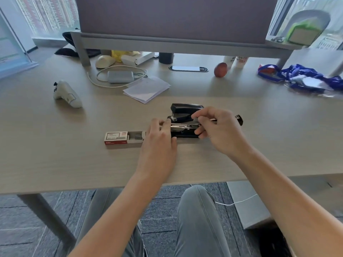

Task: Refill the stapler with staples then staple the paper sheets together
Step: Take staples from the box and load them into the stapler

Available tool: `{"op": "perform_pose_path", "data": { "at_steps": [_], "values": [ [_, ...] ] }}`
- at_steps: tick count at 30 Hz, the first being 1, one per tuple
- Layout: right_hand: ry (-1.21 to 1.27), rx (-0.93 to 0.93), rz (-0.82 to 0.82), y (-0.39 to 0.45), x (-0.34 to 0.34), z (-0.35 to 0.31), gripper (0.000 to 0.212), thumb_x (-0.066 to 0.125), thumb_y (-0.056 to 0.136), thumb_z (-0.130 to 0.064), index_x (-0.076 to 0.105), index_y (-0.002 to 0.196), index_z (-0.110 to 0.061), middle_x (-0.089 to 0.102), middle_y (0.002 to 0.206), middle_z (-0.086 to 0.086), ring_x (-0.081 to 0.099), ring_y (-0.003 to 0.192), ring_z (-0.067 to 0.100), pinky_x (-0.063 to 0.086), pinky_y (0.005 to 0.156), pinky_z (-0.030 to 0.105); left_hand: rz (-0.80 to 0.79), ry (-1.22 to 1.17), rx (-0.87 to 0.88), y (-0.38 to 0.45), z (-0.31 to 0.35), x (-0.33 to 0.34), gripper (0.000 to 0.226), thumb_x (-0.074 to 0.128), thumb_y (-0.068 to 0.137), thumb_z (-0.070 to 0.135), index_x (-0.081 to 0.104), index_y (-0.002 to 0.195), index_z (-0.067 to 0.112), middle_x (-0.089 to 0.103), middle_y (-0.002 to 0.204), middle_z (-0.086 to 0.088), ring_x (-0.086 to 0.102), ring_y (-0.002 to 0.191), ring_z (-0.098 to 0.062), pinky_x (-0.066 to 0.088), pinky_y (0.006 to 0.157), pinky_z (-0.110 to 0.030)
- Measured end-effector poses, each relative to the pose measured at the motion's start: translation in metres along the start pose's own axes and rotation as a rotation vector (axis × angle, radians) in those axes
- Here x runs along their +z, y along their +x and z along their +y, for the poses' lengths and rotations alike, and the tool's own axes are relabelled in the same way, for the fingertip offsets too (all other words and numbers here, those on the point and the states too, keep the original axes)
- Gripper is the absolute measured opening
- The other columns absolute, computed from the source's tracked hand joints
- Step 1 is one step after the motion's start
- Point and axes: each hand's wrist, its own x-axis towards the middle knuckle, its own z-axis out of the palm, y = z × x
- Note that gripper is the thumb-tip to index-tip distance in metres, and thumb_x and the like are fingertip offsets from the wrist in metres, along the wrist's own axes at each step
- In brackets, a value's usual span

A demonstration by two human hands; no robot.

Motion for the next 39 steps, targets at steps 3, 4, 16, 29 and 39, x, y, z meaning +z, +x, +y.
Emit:
{"op": "perform_pose_path", "data": {
  "at_steps": [3,4,16,29,39],
  "values": [
    [0.012,-0.025,-0.005,0.003,-0.002,0.005,0.030,0.053,0.102,-0.002,0.073,0.092,-0.023,0.073,0.087,0.002,0.073,0.065,0.017,0.063,0.067,0.033,-0.009,0.000,-0.009,0.003,-0.002,0.002,0.051,0.061,0.093,0.017,0.049,0.143,0.011,0.047,0.128,-0.006,0.051,0.112,-0.027,0.044,0.093,-0.038],
    [0.022,-0.030,-0.005,0.004,-0.003,0.005,0.029,0.054,0.102,-0.002,0.073,0.092,-0.022,0.074,0.085,0.003,0.073,0.065,0.017,0.062,0.067,0.033,-0.010,0.001,-0.009,0.003,-0.003,0.003,0.053,0.060,0.093,0.018,0.048,0.144,0.012,0.047,0.128,-0.005,0.051,0.113,-0.027,0.045,0.094,-0.038],
    [-0.088,-0.072,0.024,0.020,-0.010,0.006,0.014,0.071,0.089,-0.006,0.079,0.088,-0.017,0.076,0.073,0.006,0.073,0.069,0.022,0.064,0.079,0.041,-0.012,-0.032,-0.021,0.001,-0.006,0.005,0.054,0.059,0.096,0.023,0.045,0.147,0.015,0.050,0.125,-0.004,0.048,0.115,-0.024,0.043,0.100,-0.036],
    [-0.272,-0.102,-0.014,0.020,-0.012,0.002,0.015,0.082,0.082,-0.010,0.081,0.093,-0.020,0.076,0.076,-0.002,0.064,0.062,-0.002,0.041,0.059,0.004,-0.021,-0.050,-0.019,-0.001,-0.007,0.003,0.054,0.059,0.096,0.023,0.045,0.147,0.014,0.050,0.123,-0.002,0.049,0.114,-0.023,0.045,0.096,-0.035],
    [-0.479,-0.277,-0.067,0.021,-0.016,0.000,0.031,0.080,0.078,-0.007,0.078,0.104,-0.025,0.076,0.089,-0.012,0.061,0.086,0.002,0.040,0.074,0.001,-0.016,-0.057,-0.024,0.000,-0.008,0.003,0.053,0.062,0.094,0.019,0.048,0.144,0.013,0.051,0.122,-0.003,0.049,0.112,-0.024,0.041,0.093,-0.031]
  ]
}}
